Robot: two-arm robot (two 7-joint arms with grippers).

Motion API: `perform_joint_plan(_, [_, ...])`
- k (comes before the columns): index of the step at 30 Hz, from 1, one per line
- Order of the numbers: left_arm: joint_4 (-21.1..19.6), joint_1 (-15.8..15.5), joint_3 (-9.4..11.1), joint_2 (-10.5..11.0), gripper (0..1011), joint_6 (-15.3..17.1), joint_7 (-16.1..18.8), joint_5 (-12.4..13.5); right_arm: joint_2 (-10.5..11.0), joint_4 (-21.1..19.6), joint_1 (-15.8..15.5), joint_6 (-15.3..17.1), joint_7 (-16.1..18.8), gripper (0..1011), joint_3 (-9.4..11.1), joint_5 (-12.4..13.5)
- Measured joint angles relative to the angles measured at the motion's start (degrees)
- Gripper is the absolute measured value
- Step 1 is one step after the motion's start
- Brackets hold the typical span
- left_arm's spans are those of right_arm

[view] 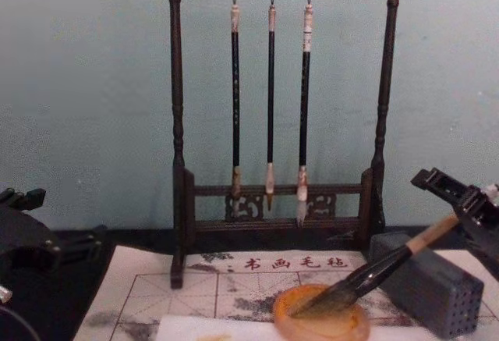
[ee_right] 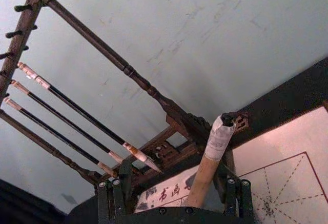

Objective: Pick up the brush from the inkstone, write on the paper, then place the brush back to its original position.

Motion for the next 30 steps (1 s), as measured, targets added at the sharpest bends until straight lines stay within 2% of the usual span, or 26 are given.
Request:
perform_joint_plan(14, [0.0,0.0,0.0,0.0,1001,0.0,0.0,0.0,0.6,1.4,1.9,0.9,-0.6,1003,-0.5,0.5])
perform_joint_plan(30, [0.0,0.0,0.0,0.0,1001,0.0,0.0,0.0,1.2,1.8,1.5,1.3,-1.7,1002,-0.5,0.8])
